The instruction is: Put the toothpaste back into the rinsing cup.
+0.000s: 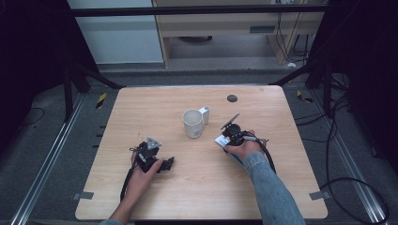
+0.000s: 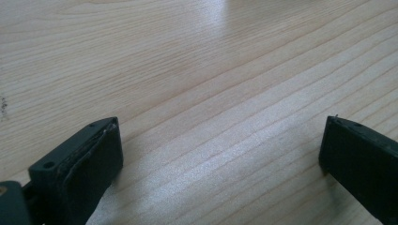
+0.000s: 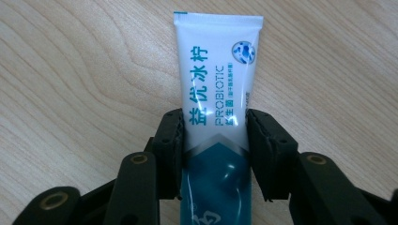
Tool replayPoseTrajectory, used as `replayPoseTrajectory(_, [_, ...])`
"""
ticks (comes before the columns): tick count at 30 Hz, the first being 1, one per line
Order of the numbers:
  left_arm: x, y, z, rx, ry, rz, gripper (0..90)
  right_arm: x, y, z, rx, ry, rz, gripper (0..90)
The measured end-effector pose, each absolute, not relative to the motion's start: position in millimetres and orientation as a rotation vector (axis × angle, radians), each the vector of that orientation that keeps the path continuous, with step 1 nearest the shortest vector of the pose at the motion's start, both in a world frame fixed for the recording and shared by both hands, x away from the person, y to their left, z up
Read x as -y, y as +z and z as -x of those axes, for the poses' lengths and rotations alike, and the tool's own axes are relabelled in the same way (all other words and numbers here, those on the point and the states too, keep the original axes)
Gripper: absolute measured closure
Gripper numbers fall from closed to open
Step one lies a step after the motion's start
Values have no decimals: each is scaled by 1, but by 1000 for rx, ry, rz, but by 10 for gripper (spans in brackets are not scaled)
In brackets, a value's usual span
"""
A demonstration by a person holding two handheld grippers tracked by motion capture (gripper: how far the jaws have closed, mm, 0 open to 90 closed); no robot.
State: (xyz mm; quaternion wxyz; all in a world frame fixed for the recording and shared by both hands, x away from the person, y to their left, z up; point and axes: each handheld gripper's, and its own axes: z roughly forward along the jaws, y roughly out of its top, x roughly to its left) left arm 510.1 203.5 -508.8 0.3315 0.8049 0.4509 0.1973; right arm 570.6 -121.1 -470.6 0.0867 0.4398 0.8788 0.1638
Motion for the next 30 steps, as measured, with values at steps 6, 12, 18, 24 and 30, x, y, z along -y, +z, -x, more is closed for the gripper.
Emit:
replayPoseTrajectory(6, [-204, -509, -510, -1179, 515, -2103, 0, 124, -469, -572, -2609, 501, -1314, 665])
replayPoseTrajectory(12, [-204, -509, -510, -1179, 515, -2103, 0, 126, -462, -571, -2611, 517, -1310, 769])
replayPoseTrajectory(18, [-204, -509, -510, -1179, 515, -2104, 0, 129, -459, -570, -2622, 515, -1321, 785])
replayPoseTrajectory(24, [-204, -509, -510, -1178, 515, -2104, 0, 138, -446, -568, -2585, 561, -1344, 792])
replayPoseTrajectory(30, [-204, -509, -510, -1178, 515, -2104, 0, 147, -426, -565, -2555, 610, -1359, 795])
